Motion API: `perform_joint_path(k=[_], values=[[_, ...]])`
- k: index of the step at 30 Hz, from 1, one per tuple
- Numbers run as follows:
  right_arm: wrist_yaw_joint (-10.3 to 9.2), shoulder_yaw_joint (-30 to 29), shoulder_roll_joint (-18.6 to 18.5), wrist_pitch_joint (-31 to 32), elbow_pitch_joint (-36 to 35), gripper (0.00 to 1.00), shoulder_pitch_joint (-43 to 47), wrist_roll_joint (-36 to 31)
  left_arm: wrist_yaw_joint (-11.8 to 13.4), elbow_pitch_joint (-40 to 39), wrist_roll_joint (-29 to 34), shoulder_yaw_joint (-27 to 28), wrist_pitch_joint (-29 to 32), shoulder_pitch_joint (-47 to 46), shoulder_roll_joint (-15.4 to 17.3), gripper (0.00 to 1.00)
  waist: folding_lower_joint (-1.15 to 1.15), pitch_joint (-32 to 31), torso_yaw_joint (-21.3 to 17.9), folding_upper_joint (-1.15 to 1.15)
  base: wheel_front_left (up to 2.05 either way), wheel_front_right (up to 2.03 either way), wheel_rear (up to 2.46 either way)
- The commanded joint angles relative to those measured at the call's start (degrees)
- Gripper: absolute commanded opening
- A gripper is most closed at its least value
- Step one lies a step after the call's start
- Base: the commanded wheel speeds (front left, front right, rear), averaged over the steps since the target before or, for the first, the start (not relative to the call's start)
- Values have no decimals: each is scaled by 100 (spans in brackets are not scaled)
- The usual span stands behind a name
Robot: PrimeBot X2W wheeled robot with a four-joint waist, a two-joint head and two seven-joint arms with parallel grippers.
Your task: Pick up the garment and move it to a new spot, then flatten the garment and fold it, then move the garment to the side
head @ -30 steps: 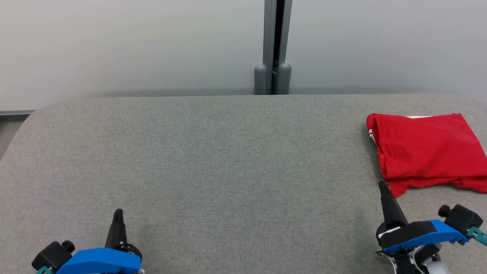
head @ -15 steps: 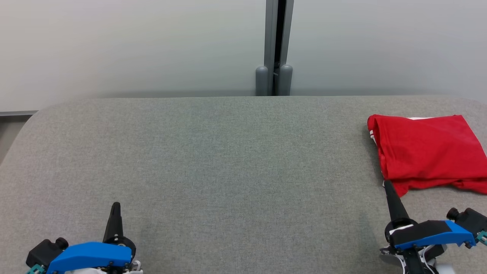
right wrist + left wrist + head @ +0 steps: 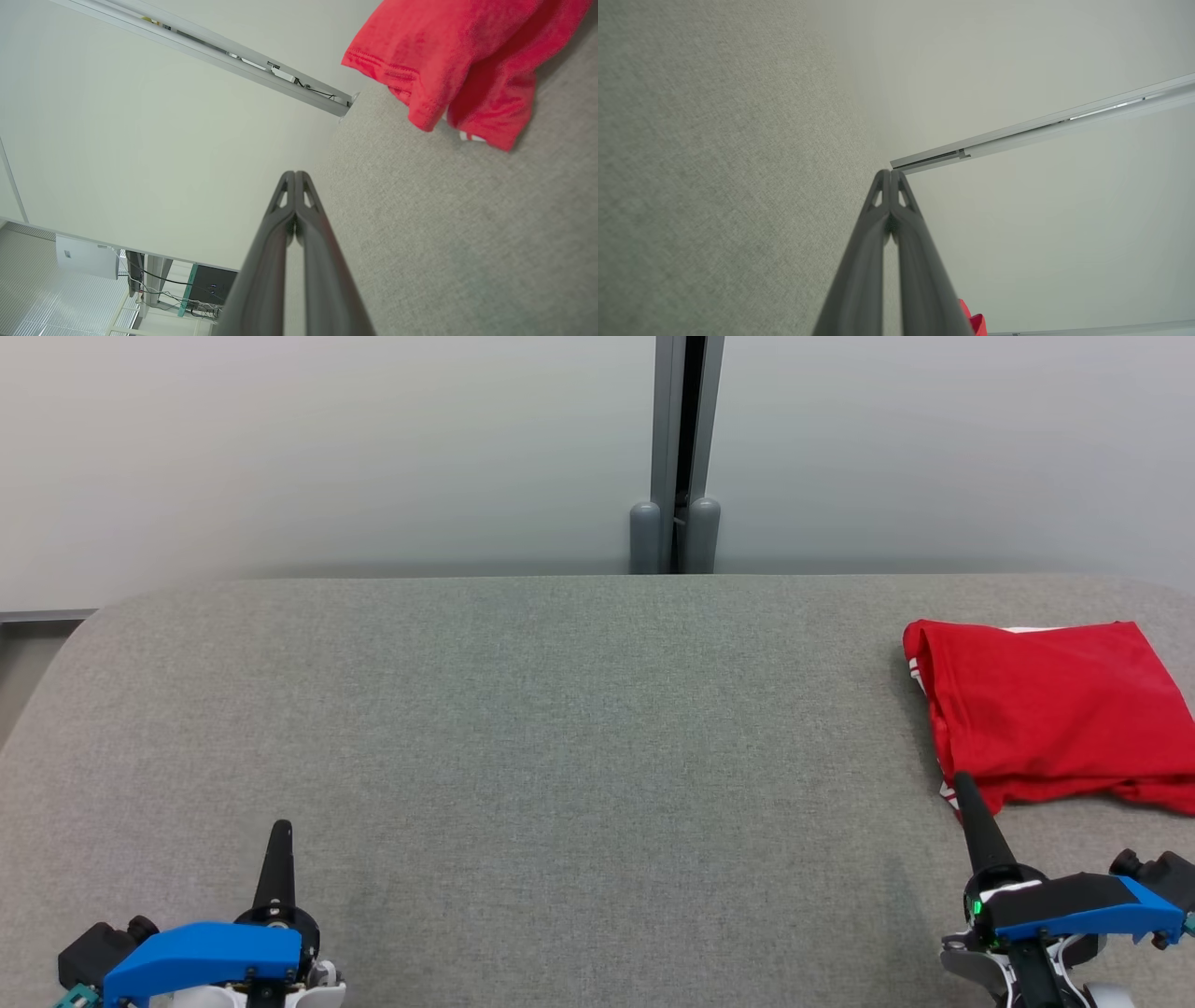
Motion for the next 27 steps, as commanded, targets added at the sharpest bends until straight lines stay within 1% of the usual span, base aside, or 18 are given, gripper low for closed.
perform_joint_path(k=[1, 27], values=[[2, -27, -23, 25, -85, 0, 41, 114, -29, -72, -80, 63, 26, -157, 15, 0, -1, -1, 1, 0, 0, 0, 0], [2, -202, -28, 361, -297, 0, 117, 1379, -165, -168, -1152, 295, 370, -270, -53, 0, -1, -54, 41, 0, 0, 0, 0]])
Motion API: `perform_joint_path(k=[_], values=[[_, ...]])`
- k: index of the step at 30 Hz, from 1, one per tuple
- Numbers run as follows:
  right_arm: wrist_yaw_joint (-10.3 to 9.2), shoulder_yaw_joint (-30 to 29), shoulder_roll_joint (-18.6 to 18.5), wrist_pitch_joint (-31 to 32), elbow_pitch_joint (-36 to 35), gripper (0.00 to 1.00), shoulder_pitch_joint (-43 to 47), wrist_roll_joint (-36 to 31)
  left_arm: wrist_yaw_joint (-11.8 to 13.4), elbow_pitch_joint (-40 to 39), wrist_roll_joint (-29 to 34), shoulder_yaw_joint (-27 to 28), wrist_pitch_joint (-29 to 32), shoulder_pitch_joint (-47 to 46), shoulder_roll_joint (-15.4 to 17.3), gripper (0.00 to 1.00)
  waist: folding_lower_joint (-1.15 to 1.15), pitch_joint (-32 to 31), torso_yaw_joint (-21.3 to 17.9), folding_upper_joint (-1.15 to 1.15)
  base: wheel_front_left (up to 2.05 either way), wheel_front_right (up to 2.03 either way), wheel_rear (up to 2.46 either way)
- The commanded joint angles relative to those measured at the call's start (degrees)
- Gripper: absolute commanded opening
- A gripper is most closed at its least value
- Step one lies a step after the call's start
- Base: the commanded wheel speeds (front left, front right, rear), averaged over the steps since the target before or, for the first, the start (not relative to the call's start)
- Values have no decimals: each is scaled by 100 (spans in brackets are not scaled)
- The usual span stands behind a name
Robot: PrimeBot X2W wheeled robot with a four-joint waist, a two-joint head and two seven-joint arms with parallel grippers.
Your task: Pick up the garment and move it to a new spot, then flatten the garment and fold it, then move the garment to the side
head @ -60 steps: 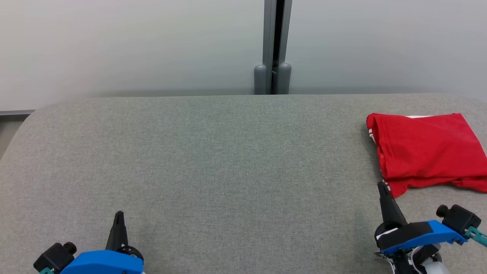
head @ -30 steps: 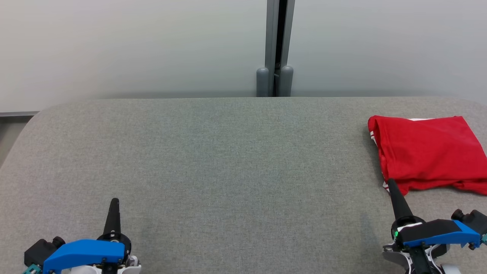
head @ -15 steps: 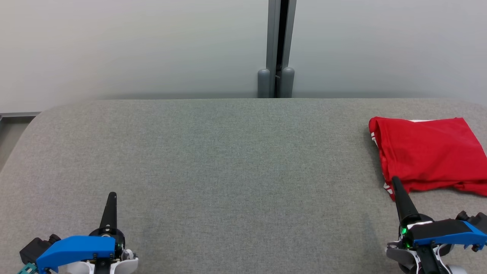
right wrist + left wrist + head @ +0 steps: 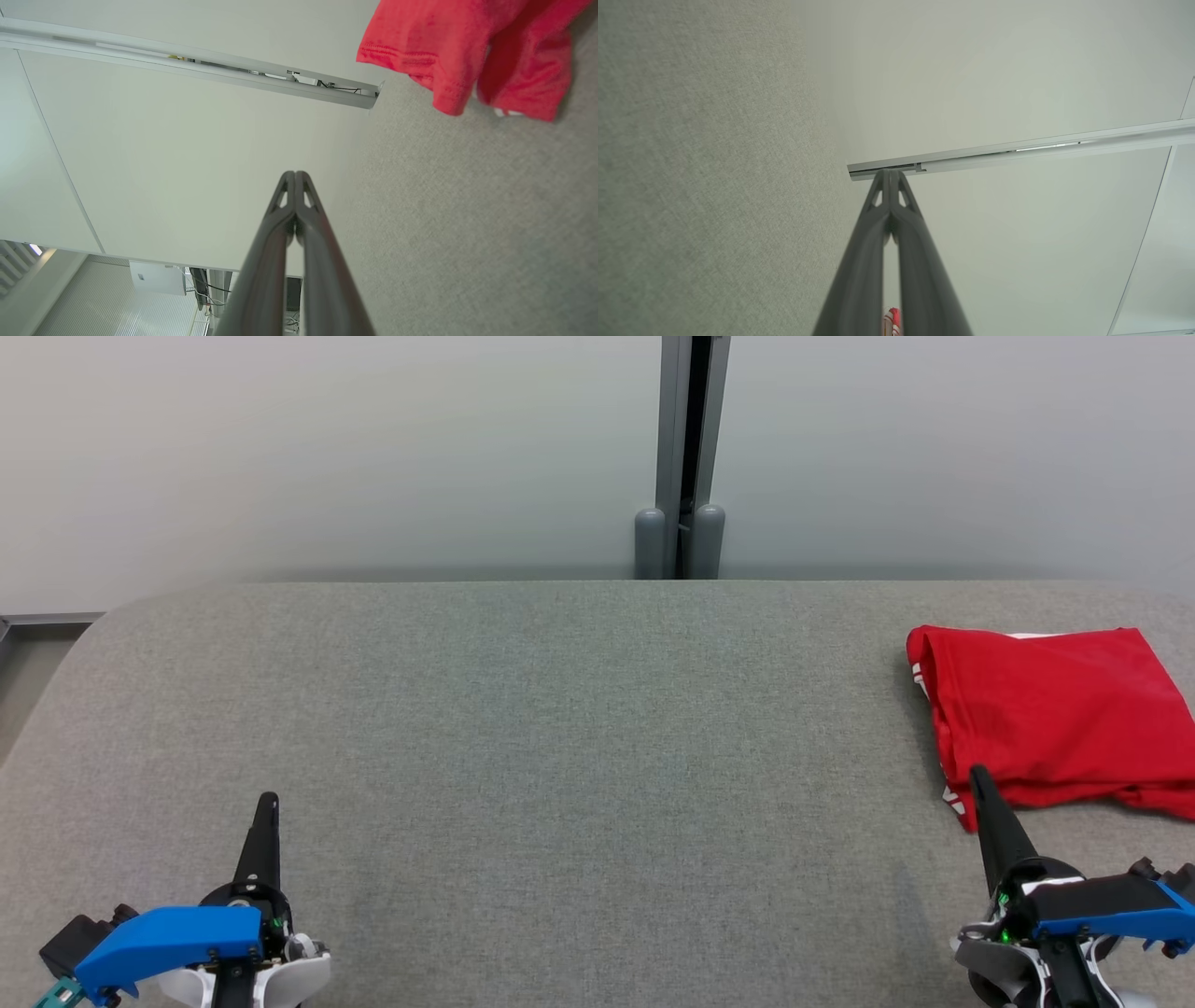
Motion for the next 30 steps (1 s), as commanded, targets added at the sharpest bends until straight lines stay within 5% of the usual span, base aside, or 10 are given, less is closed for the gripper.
perform_joint_path(k=[1, 30], values=[[2, -22, -26, 31, -58, 0, 58, 105, -45, -39, -81, 23, 37, -100, 2, 0, 0, -2, 1, 0, 0, 0, 0], [2, -163, -31, 295, -225, 0, 124, 1113, -143, -118, -938, 220, 311, -189, -58, 0, 0, -55, 41, 0, 0, 0, 0]])
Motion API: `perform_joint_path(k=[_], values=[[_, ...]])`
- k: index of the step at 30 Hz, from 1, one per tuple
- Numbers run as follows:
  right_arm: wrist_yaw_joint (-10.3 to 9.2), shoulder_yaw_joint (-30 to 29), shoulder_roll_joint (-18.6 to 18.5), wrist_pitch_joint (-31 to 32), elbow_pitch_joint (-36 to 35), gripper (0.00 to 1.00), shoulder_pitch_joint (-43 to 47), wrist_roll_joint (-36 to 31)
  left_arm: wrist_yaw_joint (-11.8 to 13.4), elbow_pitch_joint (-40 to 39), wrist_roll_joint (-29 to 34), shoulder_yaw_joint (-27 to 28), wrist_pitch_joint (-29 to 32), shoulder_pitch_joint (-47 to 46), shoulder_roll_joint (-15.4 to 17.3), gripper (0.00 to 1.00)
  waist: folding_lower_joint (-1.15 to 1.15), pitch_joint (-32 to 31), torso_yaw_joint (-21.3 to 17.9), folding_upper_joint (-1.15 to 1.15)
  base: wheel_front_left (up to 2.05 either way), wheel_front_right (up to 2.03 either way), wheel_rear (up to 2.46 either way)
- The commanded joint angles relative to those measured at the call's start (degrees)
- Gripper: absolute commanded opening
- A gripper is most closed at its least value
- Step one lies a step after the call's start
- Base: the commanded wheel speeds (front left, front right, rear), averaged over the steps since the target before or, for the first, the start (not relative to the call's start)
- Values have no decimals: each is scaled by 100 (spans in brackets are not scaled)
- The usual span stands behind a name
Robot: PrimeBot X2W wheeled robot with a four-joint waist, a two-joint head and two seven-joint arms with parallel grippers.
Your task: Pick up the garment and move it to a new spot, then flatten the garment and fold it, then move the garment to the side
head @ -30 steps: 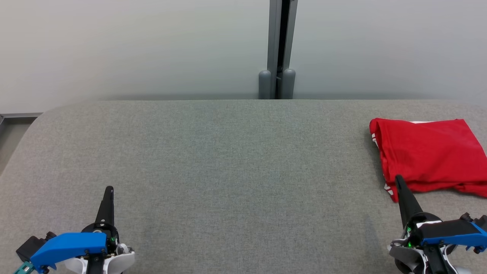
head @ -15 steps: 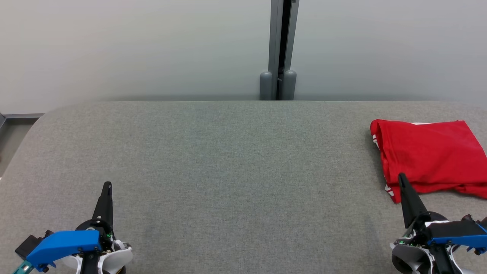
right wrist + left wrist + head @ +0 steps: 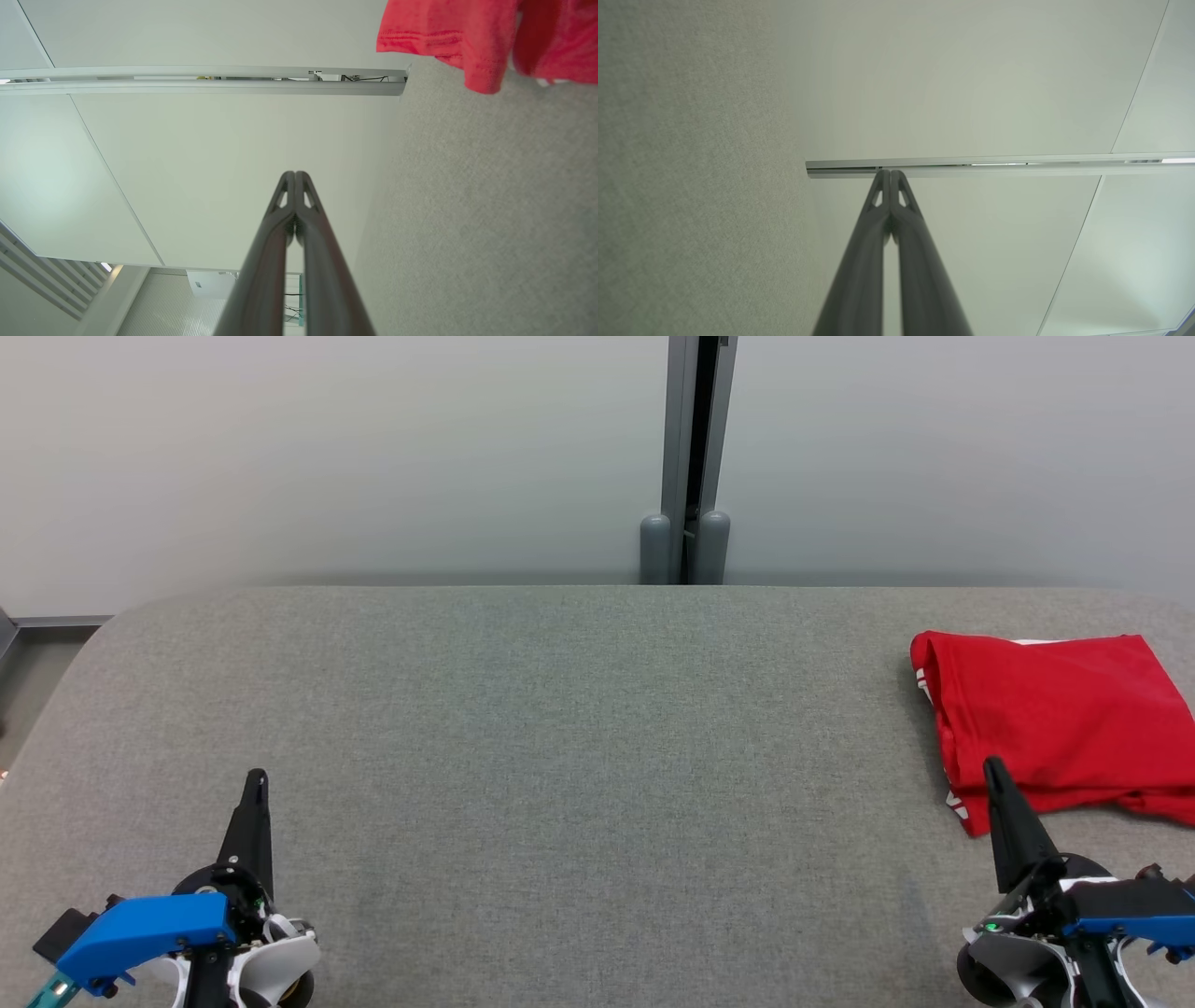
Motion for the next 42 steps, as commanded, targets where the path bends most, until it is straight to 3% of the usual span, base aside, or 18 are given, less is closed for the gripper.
perform_joint_path(k=[1, 42], values=[[2, -16, -28, 15, -24, 0, 74, 14, -25, -20, -12, 15, 22, -55, -13, 0, 0, 0, 0, 0, 0, 0, 0], [2, -14, -28, 14, -23, 0, 71, 15, -24, -22, -14, 12, 19, -55, -12, 0, 0, 0, 0, 0, 0, 0, 0]])
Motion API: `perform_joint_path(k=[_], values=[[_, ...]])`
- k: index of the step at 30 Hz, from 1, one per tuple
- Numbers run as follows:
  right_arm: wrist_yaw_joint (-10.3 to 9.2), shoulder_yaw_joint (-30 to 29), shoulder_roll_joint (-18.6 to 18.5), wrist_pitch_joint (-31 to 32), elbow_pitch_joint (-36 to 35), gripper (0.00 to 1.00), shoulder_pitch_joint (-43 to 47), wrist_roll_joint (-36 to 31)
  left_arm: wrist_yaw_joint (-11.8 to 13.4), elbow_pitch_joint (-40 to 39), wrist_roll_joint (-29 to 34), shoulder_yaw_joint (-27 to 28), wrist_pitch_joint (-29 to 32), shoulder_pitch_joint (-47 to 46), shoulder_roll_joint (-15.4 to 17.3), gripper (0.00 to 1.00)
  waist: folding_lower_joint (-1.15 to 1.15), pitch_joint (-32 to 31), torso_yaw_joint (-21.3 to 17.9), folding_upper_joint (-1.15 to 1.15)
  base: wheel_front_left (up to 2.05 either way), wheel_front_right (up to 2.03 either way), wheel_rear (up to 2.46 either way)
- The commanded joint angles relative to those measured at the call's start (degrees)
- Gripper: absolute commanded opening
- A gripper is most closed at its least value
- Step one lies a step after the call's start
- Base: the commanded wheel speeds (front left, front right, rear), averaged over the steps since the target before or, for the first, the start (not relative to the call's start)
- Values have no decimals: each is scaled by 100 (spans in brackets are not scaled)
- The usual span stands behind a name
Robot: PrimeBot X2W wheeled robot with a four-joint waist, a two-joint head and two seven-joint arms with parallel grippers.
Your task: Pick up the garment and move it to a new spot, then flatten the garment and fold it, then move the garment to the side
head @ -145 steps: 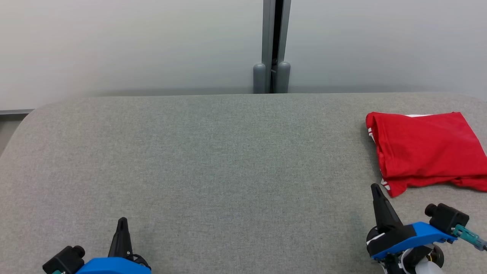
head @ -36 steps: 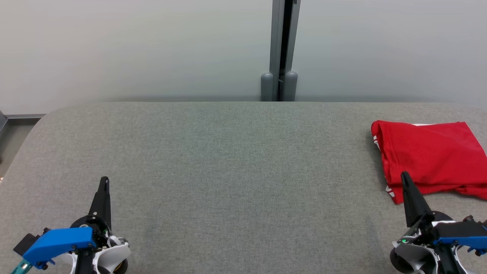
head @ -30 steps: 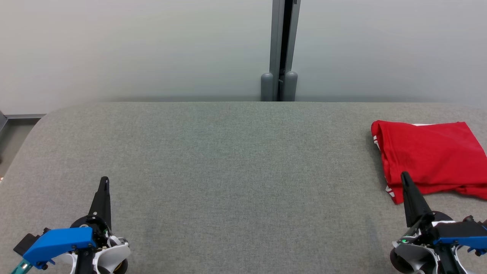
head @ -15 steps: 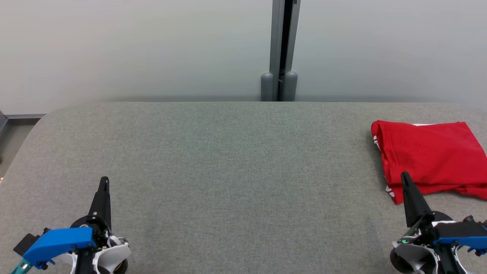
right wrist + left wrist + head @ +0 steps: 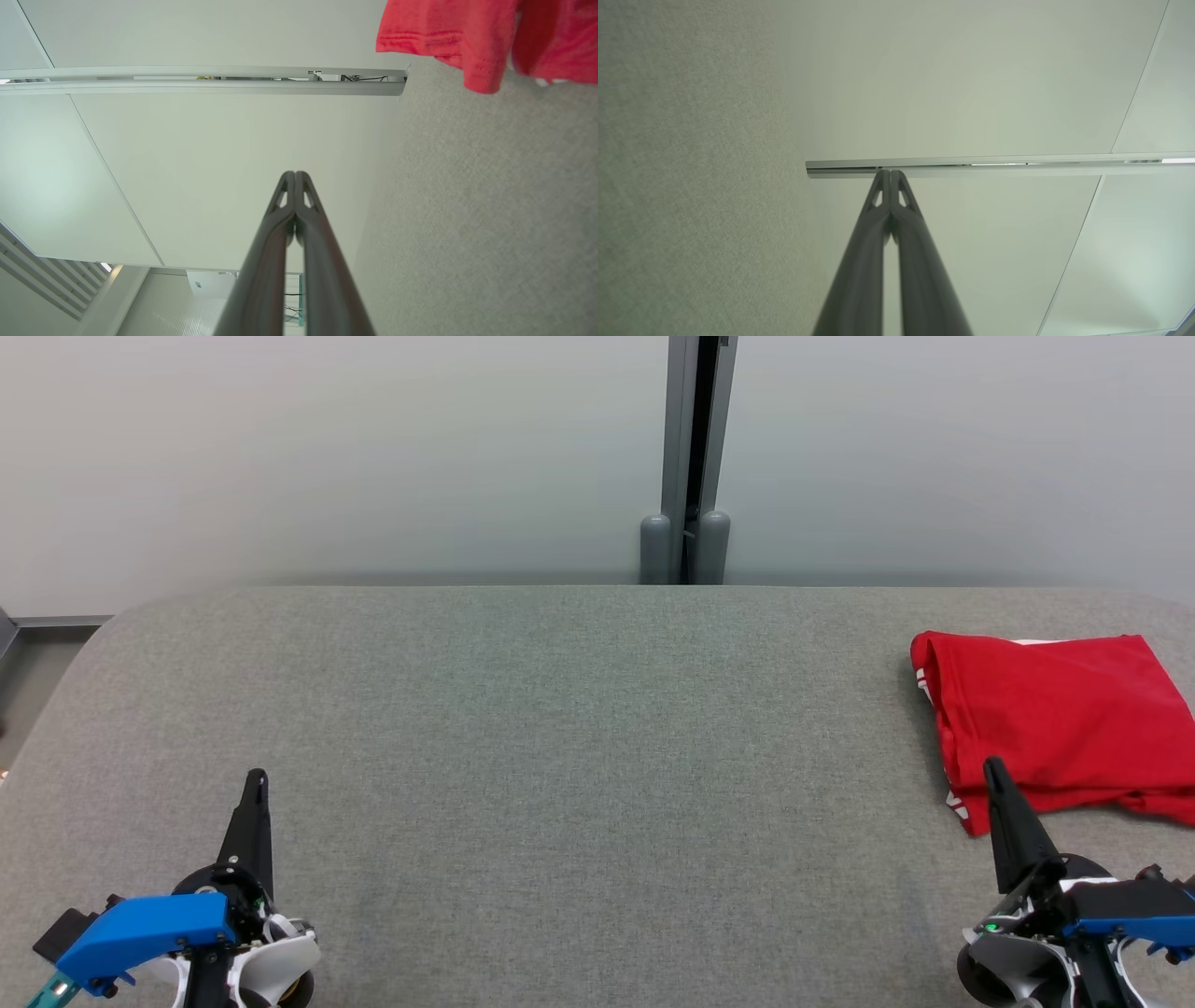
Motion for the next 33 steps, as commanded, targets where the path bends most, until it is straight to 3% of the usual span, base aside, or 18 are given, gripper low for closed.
perform_joint_path(k=[1, 33], values=[[2, -11, -27, 14, -23, 0, 65, 14, -23, -21, -14, 11, 19, -55, -10, 0, 0, 0, 0, 0, 0, 0, 0], [2, -11, -27, 13, -23, 0, 65, 14, -23, -22, -15, 9, 18, -54, -10, 0, 0, 0, 0, 0, 0, 0, 0]])
